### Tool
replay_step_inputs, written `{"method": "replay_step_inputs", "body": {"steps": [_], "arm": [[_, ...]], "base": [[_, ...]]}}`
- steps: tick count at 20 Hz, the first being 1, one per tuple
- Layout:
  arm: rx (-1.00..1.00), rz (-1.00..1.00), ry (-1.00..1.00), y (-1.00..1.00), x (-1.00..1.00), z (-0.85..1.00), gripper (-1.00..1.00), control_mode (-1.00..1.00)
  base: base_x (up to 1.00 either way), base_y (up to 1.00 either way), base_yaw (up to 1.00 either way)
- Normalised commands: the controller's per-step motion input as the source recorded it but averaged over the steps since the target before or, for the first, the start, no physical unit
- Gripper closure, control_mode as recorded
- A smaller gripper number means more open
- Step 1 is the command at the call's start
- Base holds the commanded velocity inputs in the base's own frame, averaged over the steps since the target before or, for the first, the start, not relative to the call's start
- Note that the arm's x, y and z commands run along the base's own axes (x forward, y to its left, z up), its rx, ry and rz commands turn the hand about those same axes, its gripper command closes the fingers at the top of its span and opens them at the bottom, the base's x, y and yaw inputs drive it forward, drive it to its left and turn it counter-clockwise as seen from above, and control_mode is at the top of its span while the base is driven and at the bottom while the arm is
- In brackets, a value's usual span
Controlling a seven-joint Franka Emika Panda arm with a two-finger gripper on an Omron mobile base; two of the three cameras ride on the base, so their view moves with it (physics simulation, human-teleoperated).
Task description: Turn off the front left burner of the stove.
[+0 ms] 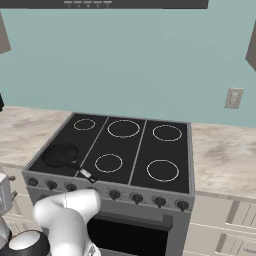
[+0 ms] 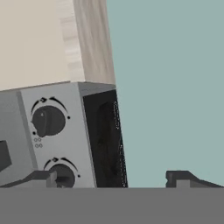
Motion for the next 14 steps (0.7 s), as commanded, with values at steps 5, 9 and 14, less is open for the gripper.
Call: {"method": "replay_step_inputs", "body": {"steps": [5,9,14], "arm": [[-0.02,-0.08,-0.05,0.0,0.0,-0.04,-1.0,-1.0],[-0.01,-0.05,0.0,0.0,0.03,-0.02,-1.0,-1.0],[0.0,0.0,0.0,0.01,0.07,0.0,-1.0,-1.0]], "base": [[0.0,0.0,0.0],[0.0,0.0,0.0],[0.0,0.0,0.0]]}}
